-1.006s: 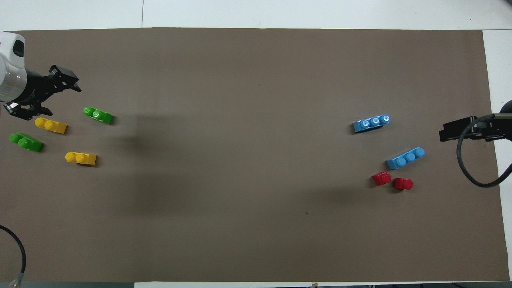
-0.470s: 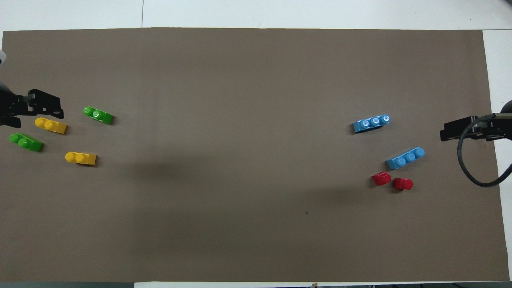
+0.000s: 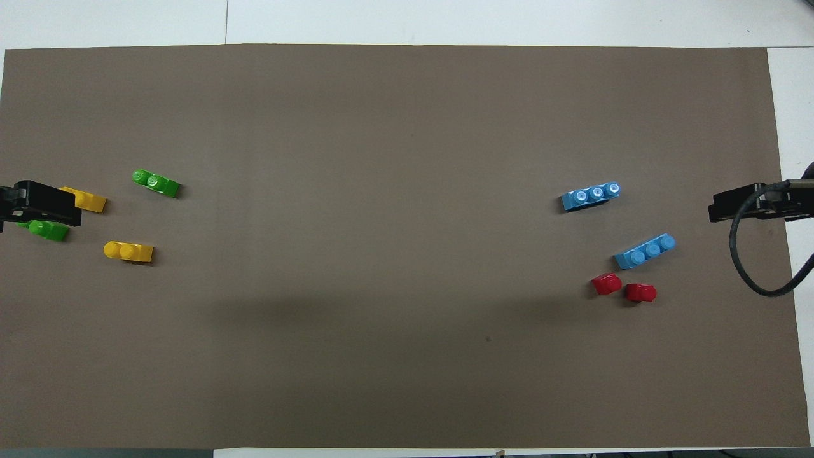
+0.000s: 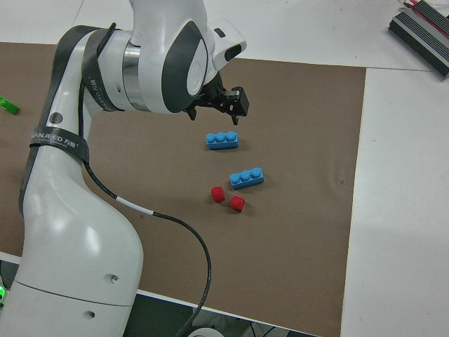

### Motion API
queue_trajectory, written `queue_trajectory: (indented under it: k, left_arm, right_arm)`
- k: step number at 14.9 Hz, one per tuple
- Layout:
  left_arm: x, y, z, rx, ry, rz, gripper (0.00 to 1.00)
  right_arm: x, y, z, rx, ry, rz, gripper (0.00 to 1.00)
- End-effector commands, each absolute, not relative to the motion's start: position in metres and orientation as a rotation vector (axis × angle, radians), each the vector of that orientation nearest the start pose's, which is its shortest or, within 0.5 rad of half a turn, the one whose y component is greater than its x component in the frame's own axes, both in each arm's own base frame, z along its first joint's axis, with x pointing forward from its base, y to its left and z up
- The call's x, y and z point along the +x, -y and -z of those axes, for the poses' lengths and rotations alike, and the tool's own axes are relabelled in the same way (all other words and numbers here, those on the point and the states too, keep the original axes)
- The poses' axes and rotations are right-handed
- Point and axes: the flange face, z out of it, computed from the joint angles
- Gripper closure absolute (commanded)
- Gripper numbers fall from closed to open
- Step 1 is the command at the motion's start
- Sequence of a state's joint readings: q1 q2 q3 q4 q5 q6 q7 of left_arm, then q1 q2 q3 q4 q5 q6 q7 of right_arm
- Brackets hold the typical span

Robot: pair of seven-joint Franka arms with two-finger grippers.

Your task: Remove green block with left arm and hold with right

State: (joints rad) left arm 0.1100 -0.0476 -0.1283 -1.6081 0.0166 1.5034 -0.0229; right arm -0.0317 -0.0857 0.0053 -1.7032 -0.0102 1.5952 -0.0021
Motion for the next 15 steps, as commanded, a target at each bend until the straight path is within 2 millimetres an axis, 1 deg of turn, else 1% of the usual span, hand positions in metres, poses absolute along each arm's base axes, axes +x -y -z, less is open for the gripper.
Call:
queue_trajectory:
  k: [1, 15]
  left_arm:
    - [0.5261, 0.0123, -0.6217, -3.148, -0.017, -0.088, 0.00]
    - [0.5265, 0.0142, -0.6207, -3.165, -0.019, -0.086, 0.00]
  right_arm:
    - [0.5280, 0.0173, -0.6107, -3.171, -0.008, -0.028, 0.00]
    - [0.5272, 0.0169, -0.6113, -3.167, -0.013, -0.030, 0.00]
